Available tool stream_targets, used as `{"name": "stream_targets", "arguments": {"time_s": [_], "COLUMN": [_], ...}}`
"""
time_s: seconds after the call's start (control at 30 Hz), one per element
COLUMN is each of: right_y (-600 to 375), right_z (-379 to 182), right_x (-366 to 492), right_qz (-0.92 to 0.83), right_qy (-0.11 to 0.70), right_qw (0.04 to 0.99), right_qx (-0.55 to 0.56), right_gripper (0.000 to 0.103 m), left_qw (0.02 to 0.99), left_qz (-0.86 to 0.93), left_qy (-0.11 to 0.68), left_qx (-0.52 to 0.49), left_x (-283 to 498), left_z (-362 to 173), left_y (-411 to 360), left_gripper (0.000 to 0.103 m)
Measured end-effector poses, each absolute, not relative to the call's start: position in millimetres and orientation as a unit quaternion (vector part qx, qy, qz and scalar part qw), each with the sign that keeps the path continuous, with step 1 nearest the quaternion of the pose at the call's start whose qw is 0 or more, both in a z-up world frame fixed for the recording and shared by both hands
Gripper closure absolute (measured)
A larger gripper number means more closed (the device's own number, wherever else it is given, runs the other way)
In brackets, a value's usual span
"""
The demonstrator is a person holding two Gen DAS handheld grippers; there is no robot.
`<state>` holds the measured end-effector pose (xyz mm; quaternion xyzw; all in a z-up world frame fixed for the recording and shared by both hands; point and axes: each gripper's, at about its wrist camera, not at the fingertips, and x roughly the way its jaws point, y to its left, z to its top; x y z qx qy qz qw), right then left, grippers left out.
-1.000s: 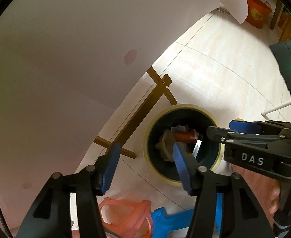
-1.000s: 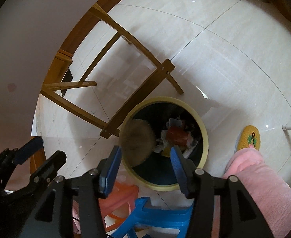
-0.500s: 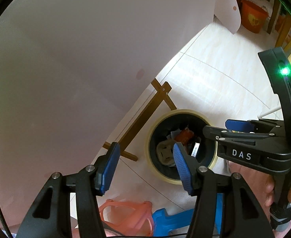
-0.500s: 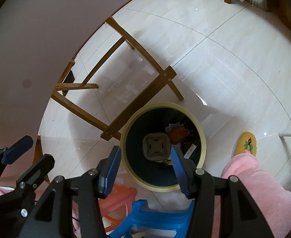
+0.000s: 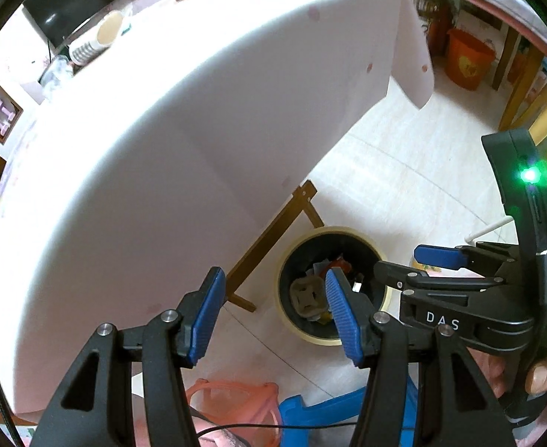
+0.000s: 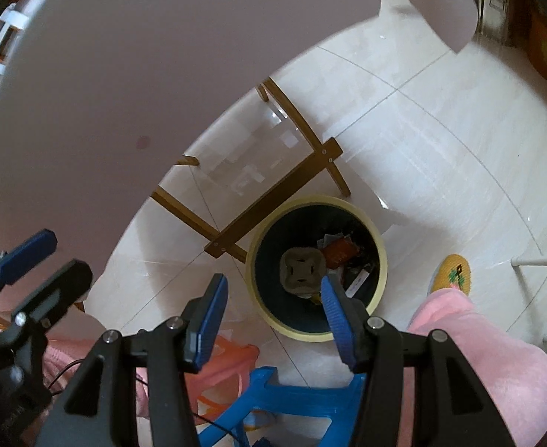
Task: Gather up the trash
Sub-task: 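Move both open tools back over the table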
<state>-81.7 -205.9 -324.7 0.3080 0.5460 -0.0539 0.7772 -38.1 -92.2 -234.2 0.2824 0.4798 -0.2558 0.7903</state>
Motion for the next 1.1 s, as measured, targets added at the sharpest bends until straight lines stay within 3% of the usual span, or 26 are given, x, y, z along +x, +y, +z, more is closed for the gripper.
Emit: {"name": "stream_targets", "arguments": {"time_s": [0.4,0.9,1.1], "right_y": [-200,-190,-190], "right_z": [-256,-171,-139], "right_x": [-84,-67,-45], "right_qz": [-0.052,-0.026,-0.007], "right_qy": [0.507,0.460,0.445], "right_qw": [0.818,0.857,0.872], "right_qx": [0.266,0.231,0.203], "right_gripper": [0.050,0.050,0.050], "left_qw": [0.827,0.863,0.880], "left_qz": [-0.259,-0.238,-0.216], "left_qy": [0.407,0.388,0.371], "left_qx": [0.290,0.217,0.203], "left_x": [-56,-26,-7], "left_z": [-168,-100,-78], "left_y": [-67,-37,-20], "left_gripper": [0.043,0.042,0.033]}}
